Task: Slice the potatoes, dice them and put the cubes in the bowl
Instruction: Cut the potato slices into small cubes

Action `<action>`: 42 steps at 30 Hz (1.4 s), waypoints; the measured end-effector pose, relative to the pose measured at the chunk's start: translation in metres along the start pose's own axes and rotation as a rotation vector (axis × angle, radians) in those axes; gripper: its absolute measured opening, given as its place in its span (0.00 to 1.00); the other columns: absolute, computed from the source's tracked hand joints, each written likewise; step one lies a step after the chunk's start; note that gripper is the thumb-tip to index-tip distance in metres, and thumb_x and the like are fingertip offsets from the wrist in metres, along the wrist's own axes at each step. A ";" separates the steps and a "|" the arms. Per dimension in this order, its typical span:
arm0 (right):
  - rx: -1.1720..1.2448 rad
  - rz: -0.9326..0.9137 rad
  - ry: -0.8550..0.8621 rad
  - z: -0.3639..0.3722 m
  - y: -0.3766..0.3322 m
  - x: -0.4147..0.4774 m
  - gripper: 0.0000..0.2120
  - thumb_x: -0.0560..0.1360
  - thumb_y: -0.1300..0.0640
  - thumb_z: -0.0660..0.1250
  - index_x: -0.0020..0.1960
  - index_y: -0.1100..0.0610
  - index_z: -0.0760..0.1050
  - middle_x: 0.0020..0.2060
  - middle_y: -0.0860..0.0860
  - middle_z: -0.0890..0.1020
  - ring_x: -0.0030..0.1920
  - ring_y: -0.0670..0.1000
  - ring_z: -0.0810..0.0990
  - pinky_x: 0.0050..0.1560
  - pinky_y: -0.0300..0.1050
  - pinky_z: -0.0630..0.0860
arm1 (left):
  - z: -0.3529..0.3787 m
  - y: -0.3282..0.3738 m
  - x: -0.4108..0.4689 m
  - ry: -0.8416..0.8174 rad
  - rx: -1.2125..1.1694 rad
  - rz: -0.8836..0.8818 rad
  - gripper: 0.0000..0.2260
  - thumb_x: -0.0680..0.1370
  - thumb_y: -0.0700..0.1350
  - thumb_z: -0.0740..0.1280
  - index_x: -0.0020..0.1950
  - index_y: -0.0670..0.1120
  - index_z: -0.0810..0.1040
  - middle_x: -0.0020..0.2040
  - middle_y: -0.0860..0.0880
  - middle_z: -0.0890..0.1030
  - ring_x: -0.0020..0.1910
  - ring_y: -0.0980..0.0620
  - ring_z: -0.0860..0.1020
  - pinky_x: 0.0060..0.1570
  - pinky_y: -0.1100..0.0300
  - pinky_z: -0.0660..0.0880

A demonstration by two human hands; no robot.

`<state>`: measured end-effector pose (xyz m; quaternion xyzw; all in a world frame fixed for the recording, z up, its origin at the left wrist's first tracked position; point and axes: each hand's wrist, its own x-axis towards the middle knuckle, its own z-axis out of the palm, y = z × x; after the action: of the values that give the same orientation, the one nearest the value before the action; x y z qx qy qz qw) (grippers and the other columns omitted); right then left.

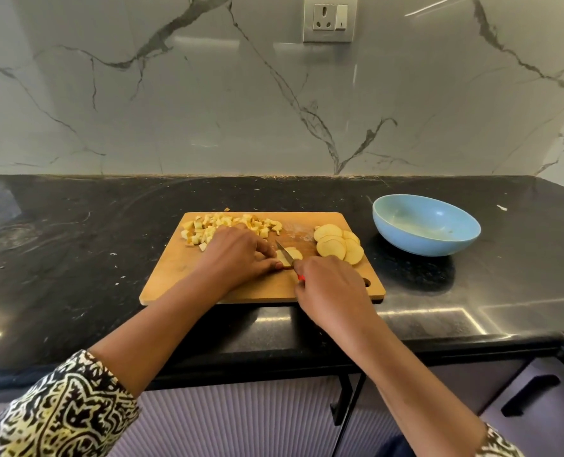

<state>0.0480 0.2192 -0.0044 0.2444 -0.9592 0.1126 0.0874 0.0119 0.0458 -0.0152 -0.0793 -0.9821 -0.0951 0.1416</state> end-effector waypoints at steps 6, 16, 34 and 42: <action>-0.030 -0.024 0.021 0.002 0.004 -0.024 0.18 0.82 0.54 0.55 0.71 0.49 0.67 0.44 0.48 0.77 0.42 0.48 0.72 0.36 0.40 0.67 | -0.005 0.004 -0.002 -0.009 0.024 0.008 0.18 0.73 0.62 0.66 0.57 0.54 0.82 0.53 0.53 0.82 0.48 0.56 0.72 0.54 0.57 0.71; 0.103 0.021 0.102 -0.017 0.004 -0.032 0.20 0.80 0.53 0.58 0.72 0.44 0.66 0.43 0.46 0.79 0.39 0.46 0.74 0.35 0.39 0.68 | -0.005 -0.002 -0.001 -0.038 0.072 -0.048 0.21 0.71 0.67 0.64 0.58 0.58 0.80 0.57 0.53 0.80 0.56 0.54 0.72 0.57 0.54 0.68; 0.251 0.055 0.129 0.009 0.018 -0.014 0.19 0.80 0.54 0.60 0.71 0.46 0.69 0.35 0.40 0.74 0.31 0.41 0.71 0.28 0.33 0.65 | -0.003 -0.005 0.001 0.033 0.075 -0.059 0.18 0.73 0.64 0.66 0.56 0.56 0.80 0.60 0.54 0.76 0.60 0.53 0.70 0.57 0.53 0.66; 0.440 0.174 0.399 0.010 0.054 -0.010 0.19 0.79 0.53 0.64 0.69 0.46 0.71 0.27 0.41 0.69 0.29 0.43 0.70 0.34 0.33 0.68 | -0.001 -0.004 -0.001 0.171 0.006 0.090 0.16 0.77 0.56 0.65 0.63 0.54 0.77 0.64 0.52 0.76 0.62 0.52 0.71 0.61 0.53 0.67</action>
<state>0.0291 0.2672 -0.0257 0.1475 -0.8929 0.3706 0.2090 0.0127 0.0415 -0.0151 -0.1147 -0.9622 -0.0922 0.2292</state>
